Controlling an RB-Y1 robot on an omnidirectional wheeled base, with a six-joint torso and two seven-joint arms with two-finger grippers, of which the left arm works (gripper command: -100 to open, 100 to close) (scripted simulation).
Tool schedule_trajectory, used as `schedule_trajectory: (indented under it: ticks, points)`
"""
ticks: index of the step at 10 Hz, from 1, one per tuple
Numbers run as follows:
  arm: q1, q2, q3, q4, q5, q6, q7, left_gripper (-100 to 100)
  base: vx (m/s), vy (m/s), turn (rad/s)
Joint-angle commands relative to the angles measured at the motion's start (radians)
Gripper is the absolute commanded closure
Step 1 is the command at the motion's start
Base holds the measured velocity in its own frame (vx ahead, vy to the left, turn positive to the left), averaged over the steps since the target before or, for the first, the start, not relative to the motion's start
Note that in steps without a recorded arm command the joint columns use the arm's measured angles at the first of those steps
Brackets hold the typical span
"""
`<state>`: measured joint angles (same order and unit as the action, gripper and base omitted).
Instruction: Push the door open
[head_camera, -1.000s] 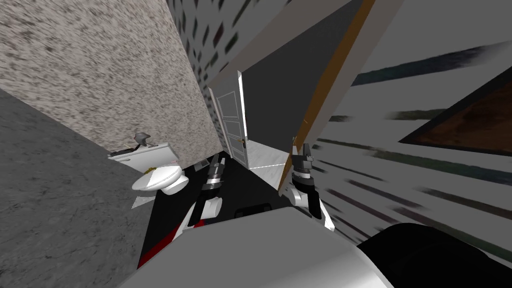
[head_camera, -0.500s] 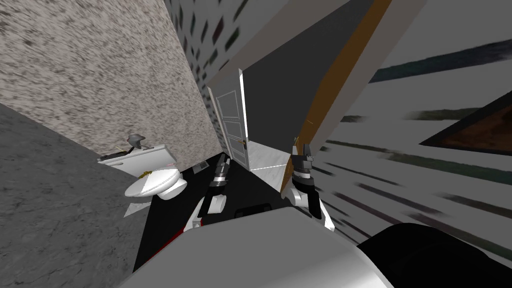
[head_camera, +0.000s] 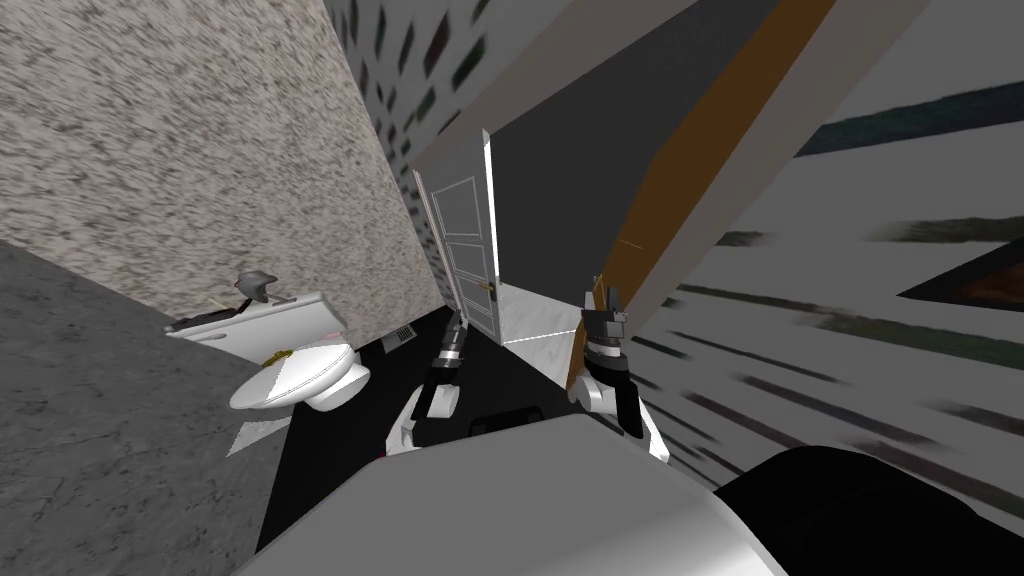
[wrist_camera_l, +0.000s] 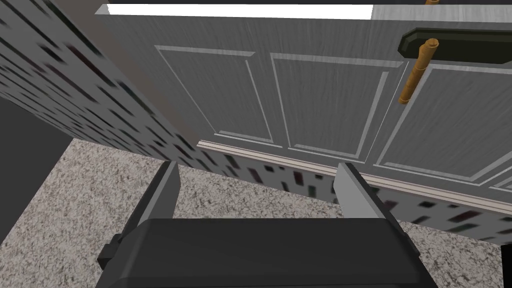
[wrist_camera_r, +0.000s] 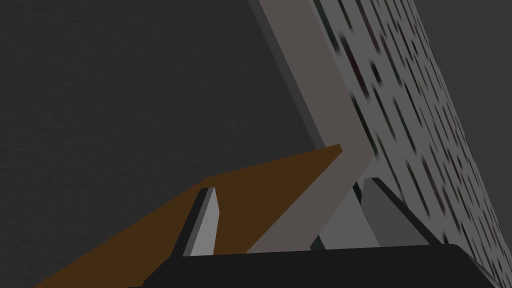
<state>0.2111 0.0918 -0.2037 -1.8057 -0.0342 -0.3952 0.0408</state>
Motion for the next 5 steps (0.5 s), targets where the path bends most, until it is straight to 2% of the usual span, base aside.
schedule_trajectory:
  ticks: [1,5]
  points:
    - [-0.024,0.003,-0.012,0.037,-0.007,0.005,0.013,-100,0.123,0.108,-0.046]
    - [-0.078,0.003,-0.036,0.126,-0.021,0.006,0.036,-100,0.096,0.103,-0.031]
